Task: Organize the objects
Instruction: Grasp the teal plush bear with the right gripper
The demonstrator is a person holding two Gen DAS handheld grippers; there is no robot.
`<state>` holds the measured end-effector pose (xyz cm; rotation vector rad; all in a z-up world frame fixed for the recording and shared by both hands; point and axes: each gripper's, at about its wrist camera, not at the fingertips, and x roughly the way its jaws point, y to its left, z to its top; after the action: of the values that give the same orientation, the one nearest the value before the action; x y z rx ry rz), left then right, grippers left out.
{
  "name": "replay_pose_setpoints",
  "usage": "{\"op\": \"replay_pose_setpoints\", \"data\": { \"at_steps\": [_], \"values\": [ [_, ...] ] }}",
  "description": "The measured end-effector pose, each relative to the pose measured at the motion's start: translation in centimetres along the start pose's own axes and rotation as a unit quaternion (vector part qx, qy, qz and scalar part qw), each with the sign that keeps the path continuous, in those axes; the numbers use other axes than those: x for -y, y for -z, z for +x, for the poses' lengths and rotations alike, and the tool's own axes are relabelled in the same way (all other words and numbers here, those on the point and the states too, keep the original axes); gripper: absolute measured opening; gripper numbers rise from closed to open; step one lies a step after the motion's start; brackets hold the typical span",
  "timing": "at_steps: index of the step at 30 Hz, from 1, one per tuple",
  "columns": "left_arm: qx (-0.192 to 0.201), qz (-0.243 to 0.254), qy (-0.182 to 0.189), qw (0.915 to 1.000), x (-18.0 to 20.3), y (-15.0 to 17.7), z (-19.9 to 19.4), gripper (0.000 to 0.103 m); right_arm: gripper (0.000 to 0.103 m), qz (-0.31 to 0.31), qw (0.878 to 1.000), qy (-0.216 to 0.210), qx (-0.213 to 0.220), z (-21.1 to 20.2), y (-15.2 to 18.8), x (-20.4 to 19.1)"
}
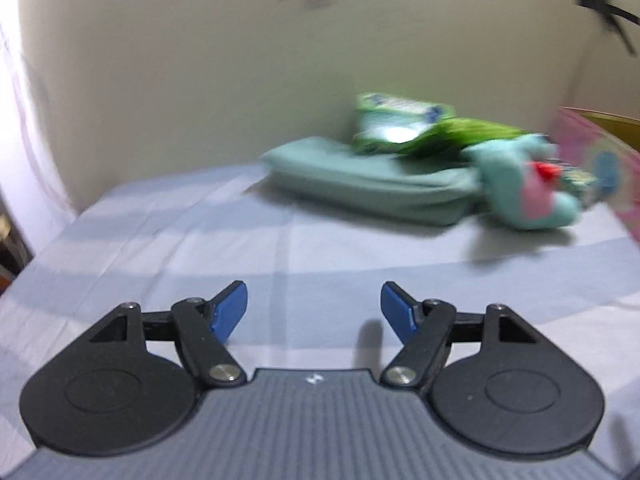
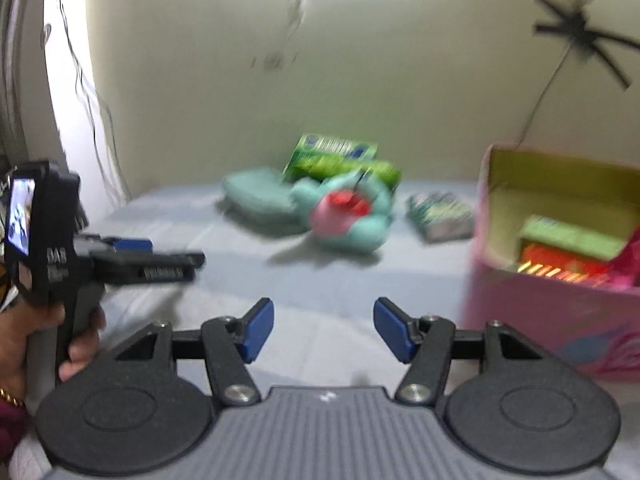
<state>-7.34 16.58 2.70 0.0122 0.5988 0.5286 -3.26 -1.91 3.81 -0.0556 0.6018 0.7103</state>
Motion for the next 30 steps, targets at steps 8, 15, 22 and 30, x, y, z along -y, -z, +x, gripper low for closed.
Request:
{"op": "replay_pose_setpoints", "data": {
  "at_steps": [8, 15, 22, 30],
  "values": [
    [-0.017, -0.132, 0.053, 0.9897, -3.9, 0.1, 1.0, 0.075, 0.073, -0.036, 0.998, 0.047, -0.009, 5.5, -2.2, -2.3],
    [0.005, -0.114, 0.064, 0.9914, -3.4, 0.2, 0.5, 0.076, 0.084, -0.059, 0.991, 0.117, -0.010, 12.7, -5.6, -1.9],
    [-0.003, -0.114, 0.070, 0.9910, -3.5, 0.3, 0.9, 0.076, 0.053, -0.039, 0.994, 0.089, -0.044, 12.6, -4.8, -1.0],
    [0.006, -0.092, 0.065, 0.9936, -2.8, 0.5, 0.4, 0.079, 0.054, -0.056, 0.997, 0.044, -0.039, 5.0, 0.9, -2.6]
  ]
}}
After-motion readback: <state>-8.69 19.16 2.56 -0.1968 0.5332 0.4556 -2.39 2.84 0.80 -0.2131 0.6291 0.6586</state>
